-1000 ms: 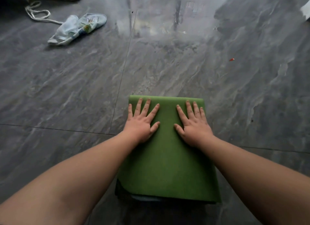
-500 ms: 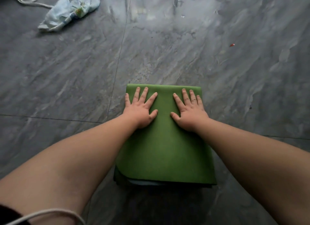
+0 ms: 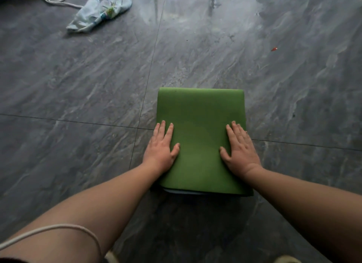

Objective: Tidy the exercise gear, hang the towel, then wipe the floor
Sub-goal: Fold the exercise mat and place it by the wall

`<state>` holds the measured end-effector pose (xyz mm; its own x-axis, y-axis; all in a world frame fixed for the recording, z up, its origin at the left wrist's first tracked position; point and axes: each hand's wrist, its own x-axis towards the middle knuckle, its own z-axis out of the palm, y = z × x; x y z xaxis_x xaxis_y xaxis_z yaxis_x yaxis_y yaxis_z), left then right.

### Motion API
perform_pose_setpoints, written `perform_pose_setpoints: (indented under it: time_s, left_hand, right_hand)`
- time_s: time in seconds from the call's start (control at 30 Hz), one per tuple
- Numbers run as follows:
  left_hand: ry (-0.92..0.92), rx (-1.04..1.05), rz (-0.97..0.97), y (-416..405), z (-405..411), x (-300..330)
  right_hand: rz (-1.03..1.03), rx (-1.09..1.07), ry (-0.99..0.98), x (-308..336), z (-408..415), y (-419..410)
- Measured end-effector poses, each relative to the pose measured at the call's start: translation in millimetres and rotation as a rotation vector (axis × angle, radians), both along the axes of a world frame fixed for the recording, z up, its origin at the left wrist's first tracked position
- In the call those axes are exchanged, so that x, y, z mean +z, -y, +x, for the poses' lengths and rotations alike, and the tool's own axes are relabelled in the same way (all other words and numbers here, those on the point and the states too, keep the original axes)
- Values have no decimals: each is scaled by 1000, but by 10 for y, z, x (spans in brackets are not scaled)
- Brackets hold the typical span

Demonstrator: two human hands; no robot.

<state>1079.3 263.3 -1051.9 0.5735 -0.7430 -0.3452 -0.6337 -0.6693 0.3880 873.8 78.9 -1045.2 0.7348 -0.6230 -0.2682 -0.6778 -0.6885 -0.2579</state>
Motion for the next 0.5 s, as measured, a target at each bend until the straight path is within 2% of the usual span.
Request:
perform_pose_setpoints:
  time_s: [0.13, 0.23, 0.4, 0.5]
  left_hand:
    - [-137, 294, -18, 0, -77, 101]
    - [-208, 426, -33, -8, -81, 147]
    - [-264, 592, -51, 50, 52, 125]
    - [-337, 596, 6, 75, 187, 121]
  right_hand:
    - [173, -323, 86, 35, 89, -9]
    - [362, -522, 142, 139, 76, -20]
    - [413, -619, 157, 214, 107, 24]
    - [482, -699, 126, 171, 129, 107]
